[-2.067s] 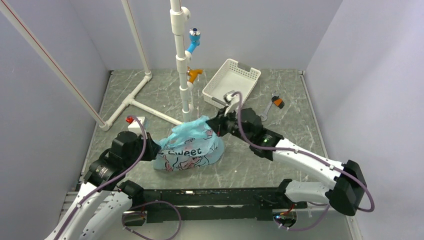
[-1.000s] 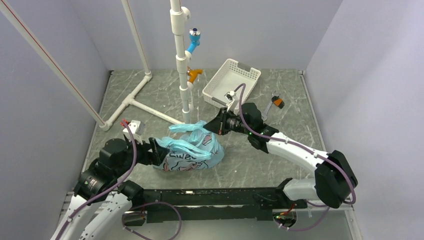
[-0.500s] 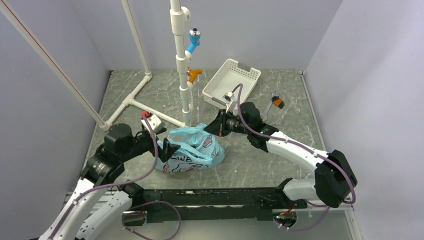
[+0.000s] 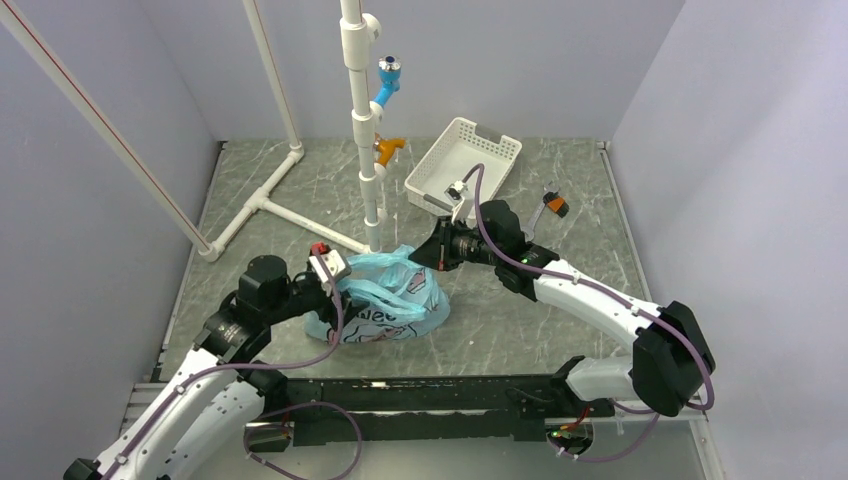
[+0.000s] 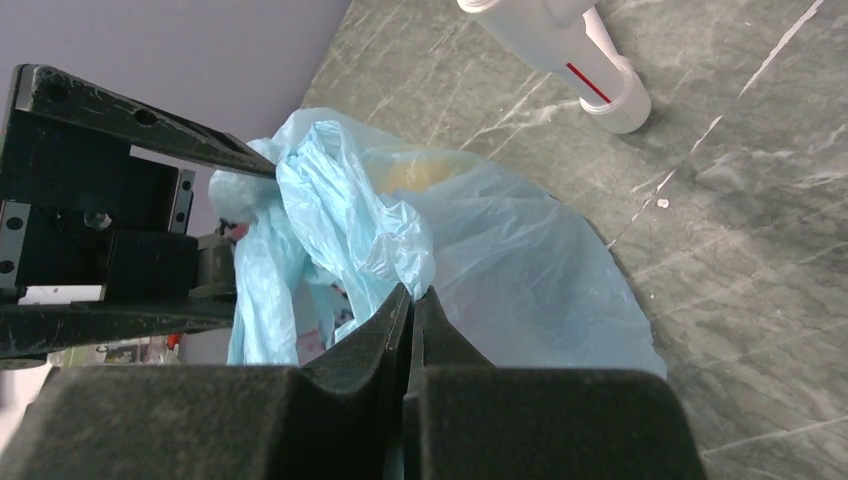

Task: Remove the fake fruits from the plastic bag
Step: Untie the plastic bag at the center of the board.

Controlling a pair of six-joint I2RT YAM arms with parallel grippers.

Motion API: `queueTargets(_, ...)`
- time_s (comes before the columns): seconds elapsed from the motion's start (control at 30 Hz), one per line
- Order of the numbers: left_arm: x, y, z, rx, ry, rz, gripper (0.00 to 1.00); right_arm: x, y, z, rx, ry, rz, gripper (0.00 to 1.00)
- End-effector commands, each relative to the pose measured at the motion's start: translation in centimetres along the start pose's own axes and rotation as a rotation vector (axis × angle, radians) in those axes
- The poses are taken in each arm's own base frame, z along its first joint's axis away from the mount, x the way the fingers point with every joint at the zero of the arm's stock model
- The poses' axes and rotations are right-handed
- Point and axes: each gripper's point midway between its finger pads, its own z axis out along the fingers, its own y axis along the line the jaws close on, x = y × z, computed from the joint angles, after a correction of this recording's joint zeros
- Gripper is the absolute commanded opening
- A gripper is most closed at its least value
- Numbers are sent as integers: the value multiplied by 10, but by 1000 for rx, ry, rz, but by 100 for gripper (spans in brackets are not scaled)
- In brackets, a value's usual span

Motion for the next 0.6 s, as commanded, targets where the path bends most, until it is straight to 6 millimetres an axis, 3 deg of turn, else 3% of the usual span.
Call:
queueTargets(0.0, -22, 25, -7, -145, -53, 54, 77, -10, 9, -3, -13, -29, -17, 3)
queueTargets(0.03, -21, 27, -8, -158, -56, 56, 68, -9, 7, -2, -9, -29, -11, 3)
queueTargets(0.2, -21, 28, -11, -169, -54, 80, 43, -6, 1, 4, 4, -36, -27, 3)
queueTargets(0.33, -22, 56, -28, -347, -15, 74, 0, -7, 5, 8, 12, -49, -36, 3)
queueTargets(0.5, -32, 94, -72, -666, -106, 61, 0, 18, 16, 3, 57, -130, -113, 3)
queueTargets(0.57, -36, 101, -89, -761, -157, 54, 0, 33, 21, -1, 67, -181, -139, 10)
